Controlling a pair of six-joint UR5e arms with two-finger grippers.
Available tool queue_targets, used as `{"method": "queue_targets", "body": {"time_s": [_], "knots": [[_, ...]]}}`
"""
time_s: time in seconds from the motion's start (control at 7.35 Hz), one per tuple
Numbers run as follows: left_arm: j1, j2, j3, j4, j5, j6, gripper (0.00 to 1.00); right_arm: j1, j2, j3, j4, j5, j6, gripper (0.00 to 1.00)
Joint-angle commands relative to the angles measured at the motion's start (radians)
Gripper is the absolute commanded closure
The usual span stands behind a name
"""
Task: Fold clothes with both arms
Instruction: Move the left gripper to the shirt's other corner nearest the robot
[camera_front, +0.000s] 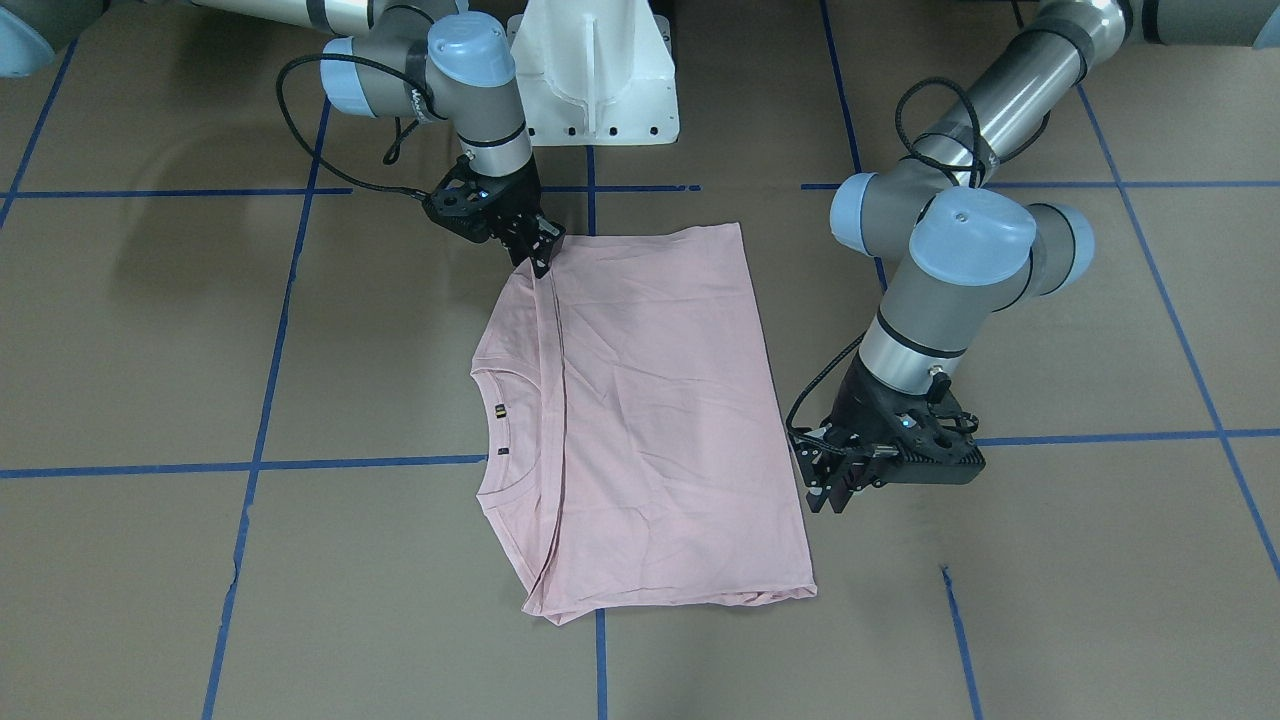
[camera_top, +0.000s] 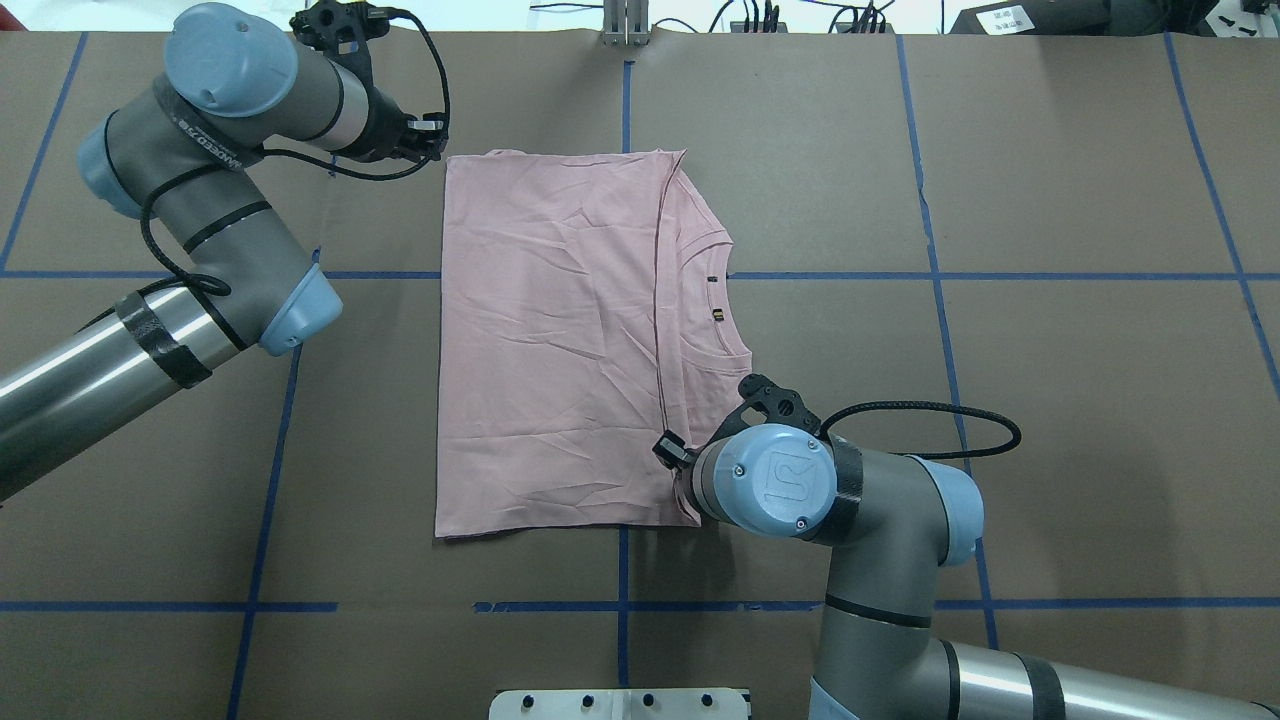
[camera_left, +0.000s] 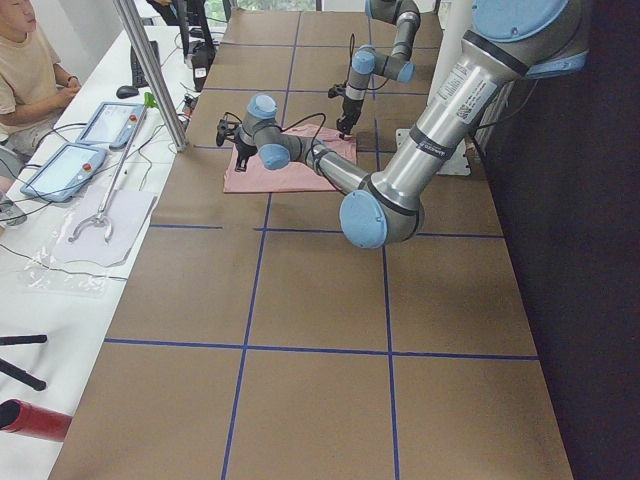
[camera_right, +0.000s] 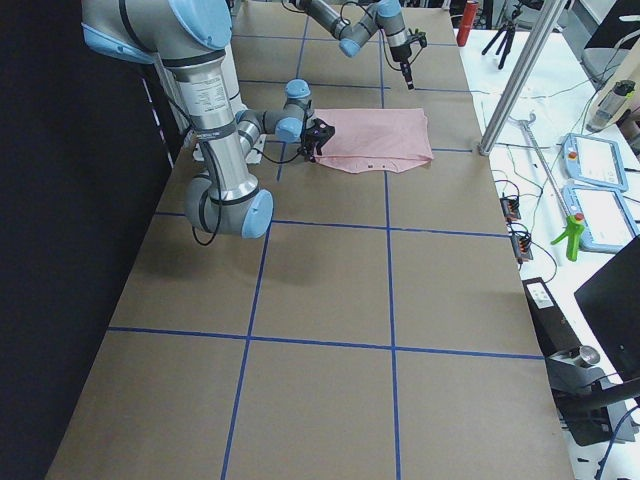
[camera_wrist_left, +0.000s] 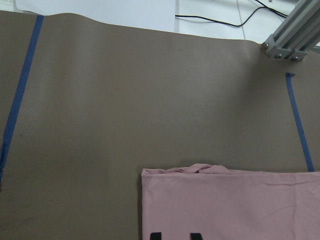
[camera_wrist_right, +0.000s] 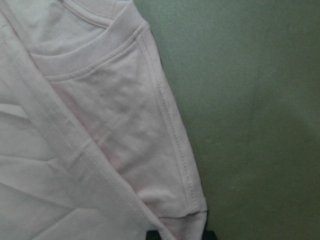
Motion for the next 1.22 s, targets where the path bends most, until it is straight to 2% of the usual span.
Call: {"method": "queue_targets", "body": {"time_s": [0.0, 0.41, 0.68, 0.82, 1.09], "knots": [[0.000, 0.002, 0.000, 0.000, 0.000, -0.002, 0.68, 0.002, -0.002, 0.012, -0.001, -0.004, 0.000, 1.00], [0.000, 0.000, -0.003, 0.000, 0.000, -0.003, 0.68, 0.000, -0.002, 0.011, -0.001, -0.015, 0.001, 1.00], [-0.002, 0.015, -0.062, 0.024, -0.003, -0.064, 0.68, 0.005, -0.008, 0.040, -0.001, -0.009, -0.003, 1.00], [0.017, 0.060, -0.178, 0.100, -0.005, -0.139, 0.68, 0.006, -0.020, 0.066, -0.002, -0.010, 0.001, 1.00], [0.162, 0.234, -0.488, 0.202, 0.027, -0.337, 0.65, -0.003, -0.049, 0.109, -0.002, -0.013, 0.004, 1.00]]}}
